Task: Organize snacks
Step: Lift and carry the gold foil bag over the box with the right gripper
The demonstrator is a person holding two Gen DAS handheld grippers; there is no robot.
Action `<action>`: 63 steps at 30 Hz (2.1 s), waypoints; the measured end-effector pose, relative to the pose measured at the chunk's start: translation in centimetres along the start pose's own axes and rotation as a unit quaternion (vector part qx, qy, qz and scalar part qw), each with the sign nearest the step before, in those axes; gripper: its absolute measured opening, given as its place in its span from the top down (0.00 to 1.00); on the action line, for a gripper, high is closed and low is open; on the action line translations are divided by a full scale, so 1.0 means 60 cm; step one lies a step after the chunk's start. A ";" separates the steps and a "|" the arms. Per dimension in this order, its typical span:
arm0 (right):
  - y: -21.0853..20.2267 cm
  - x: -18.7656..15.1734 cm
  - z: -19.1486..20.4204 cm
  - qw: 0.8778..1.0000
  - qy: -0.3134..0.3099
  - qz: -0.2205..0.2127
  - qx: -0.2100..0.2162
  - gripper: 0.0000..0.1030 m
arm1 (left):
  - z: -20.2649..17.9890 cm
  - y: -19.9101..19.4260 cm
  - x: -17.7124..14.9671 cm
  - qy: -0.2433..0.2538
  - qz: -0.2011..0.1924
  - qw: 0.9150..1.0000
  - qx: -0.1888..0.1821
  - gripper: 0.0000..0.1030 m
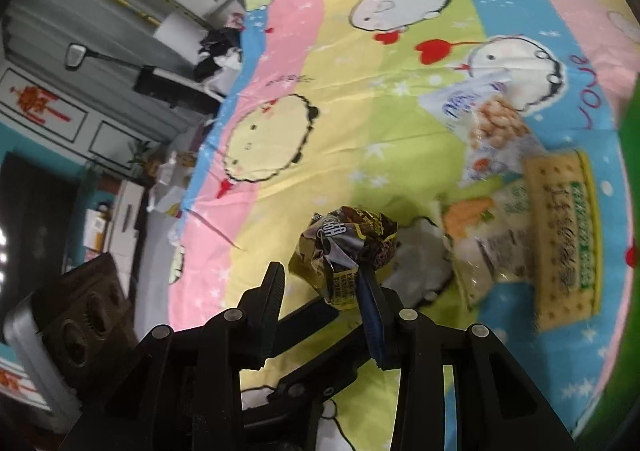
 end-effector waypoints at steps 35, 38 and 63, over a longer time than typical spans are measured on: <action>0.059 -0.008 -0.053 0.997 0.013 0.034 -0.065 0.50 | 0.039 0.079 0.016 -0.041 0.058 0.997 -0.003 0.56; 0.049 -0.016 -0.056 0.998 0.012 0.023 -0.052 0.51 | 0.028 0.072 0.010 -0.029 0.050 0.998 0.000 0.58; -0.300 -0.088 -0.099 0.978 0.003 -0.204 -0.040 0.51 | -0.293 -0.025 -0.037 0.160 -0.085 0.983 -0.034 0.60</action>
Point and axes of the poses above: each gripper's, at about its wrist camera, not at the fingertips, and y roughly the way its jaws point, z to its left, x to its top, the point moved 1 cm from there along y, roughly the way its jaws point, and after that the axes turned 9 degrees about -y, right-handed, at the moved point
